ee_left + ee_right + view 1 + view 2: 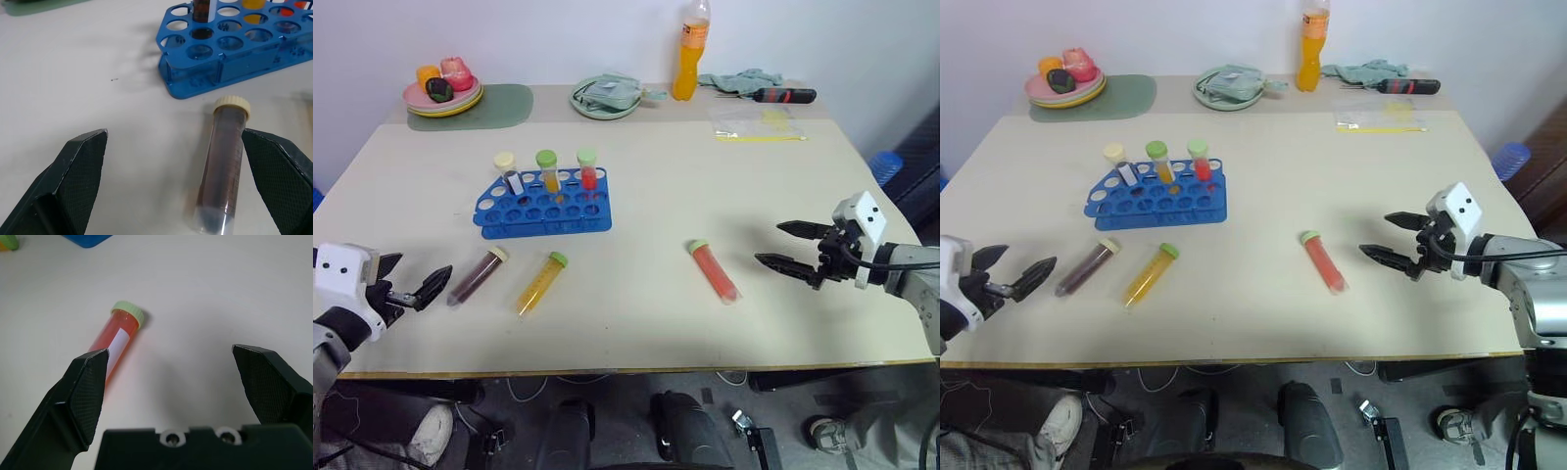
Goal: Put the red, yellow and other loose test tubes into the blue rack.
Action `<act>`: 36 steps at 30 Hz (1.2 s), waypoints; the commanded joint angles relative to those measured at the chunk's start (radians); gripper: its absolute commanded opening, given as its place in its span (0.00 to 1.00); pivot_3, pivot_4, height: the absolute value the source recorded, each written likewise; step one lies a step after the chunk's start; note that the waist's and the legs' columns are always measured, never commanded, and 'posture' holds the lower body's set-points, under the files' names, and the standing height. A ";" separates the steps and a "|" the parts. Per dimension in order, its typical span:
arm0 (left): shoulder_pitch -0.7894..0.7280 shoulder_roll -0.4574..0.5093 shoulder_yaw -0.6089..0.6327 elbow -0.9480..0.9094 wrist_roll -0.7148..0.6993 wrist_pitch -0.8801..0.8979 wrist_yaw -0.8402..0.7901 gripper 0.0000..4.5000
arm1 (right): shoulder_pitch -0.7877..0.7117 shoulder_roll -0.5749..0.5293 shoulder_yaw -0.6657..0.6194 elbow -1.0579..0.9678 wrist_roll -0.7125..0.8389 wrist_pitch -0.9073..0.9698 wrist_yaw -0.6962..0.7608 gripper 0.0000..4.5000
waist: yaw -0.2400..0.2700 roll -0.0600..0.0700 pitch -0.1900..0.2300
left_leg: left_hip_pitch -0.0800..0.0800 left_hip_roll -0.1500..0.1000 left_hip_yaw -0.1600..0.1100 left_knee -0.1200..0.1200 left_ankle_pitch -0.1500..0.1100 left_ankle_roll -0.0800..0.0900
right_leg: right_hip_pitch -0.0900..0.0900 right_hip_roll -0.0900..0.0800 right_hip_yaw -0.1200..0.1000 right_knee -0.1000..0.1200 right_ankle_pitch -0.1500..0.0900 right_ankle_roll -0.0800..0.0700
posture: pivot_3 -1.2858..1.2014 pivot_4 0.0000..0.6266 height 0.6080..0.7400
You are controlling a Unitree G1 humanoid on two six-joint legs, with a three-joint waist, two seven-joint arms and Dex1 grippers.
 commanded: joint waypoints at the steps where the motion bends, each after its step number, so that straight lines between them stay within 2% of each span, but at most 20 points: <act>1: 0.010 -0.008 0.035 -0.043 -0.007 -0.002 0.016 1.00 | -0.033 0.006 0.002 -0.006 0.002 -0.010 0.005 0.99 | 0.002 0.000 0.000 | 0.000 0.000 0.000 0.000 0.000 0.000 | 0.000 0.000 0.000 0.000 0.000 0.000 | 0.52 0.24 1.00; 10: 0.000 -0.023 0.023 -0.075 -0.025 0.006 0.038 1.00 | -0.054 0.020 0.021 -0.037 -0.014 0.020 -0.048 0.99 | 0.005 0.000 0.000 | 0.000 0.000 0.000 0.000 0.000 0.000 | 0.000 0.000 0.000 0.000 0.000 0.000 | 0.52 0.24 1.00; 16: -0.081 -0.034 -0.145 -0.157 -0.019 0.008 0.038 1.00 | -0.060 0.086 0.065 -0.151 -0.061 0.103 -0.202 0.99 | 0.005 0.000 0.000 | 0.000 0.000 0.000 0.000 0.000 0.000 | 0.000 0.000 0.000 0.000 0.000 0.000 | 0.52 0.24 1.00; 20: -0.149 0.014 -0.339 -0.144 0.045 -0.047 -0.065 1.00 | -0.058 0.116 0.025 -0.305 -0.008 0.270 -0.313 0.99 | 0.007 0.000 0.000 | -0.001 -0.001 0.000 0.000 0.000 0.000 | 0.000 0.000 0.000 0.000 0.000 0.000 | 0.52 0.24 1.00; 23: -0.222 0.001 -0.412 -0.122 0.007 -0.058 -0.133 1.00 | -0.070 0.088 0.022 -0.472 0.051 0.450 -0.356 0.99 | 0.008 0.001 0.000 | -0.001 -0.001 0.000 0.000 0.000 0.000 | 0.000 0.000 0.000 0.000 0.000 0.000 | 0.52 0.24 1.00; 26: -0.250 0.001 -0.490 -0.112 0.004 -0.076 -0.211 1.00 | -0.173 0.094 0.050 -0.579 0.143 0.782 -0.417 0.99 | -0.001 0.001 0.000 | -0.001 -0.001 0.000 0.000 0.000 0.000 | 0.000 0.000 0.000 0.000 0.000 0.000 | 0.52 0.24 1.00; 29: -0.254 0.035 -0.574 -0.102 0.022 -0.110 -0.326 1.00 | -0.298 0.132 0.151 -0.620 0.167 1.069 -0.521 0.99 | -0.003 0.002 0.000 | 0.000 0.000 -0.001 0.000 0.000 0.000 | -0.001 0.001 0.000 0.001 0.000 0.000 | 0.52 0.24 1.00; 32: -0.281 0.038 -0.639 -0.074 0.047 -0.152 -0.385 1.00 | -0.365 0.151 0.230 -0.575 0.224 1.099 -0.632 0.99 | 0.003 0.002 0.000 | -0.001 0.000 -0.001 0.000 0.000 0.000 | -0.001 0.001 0.000 0.001 -0.001 -0.001 | 0.52 0.24 1.00; 36: -0.320 0.007 -0.688 -0.041 0.059 -0.179 -0.406 1.00 | -0.490 0.149 0.325 -0.370 0.390 1.099 -0.815 0.99 | 0.006 0.002 0.000 | -0.002 -0.001 0.000 0.001 0.000 0.000 | -0.001 0.000 0.001 0.000 0.000 -0.001 | 0.52 0.24 1.00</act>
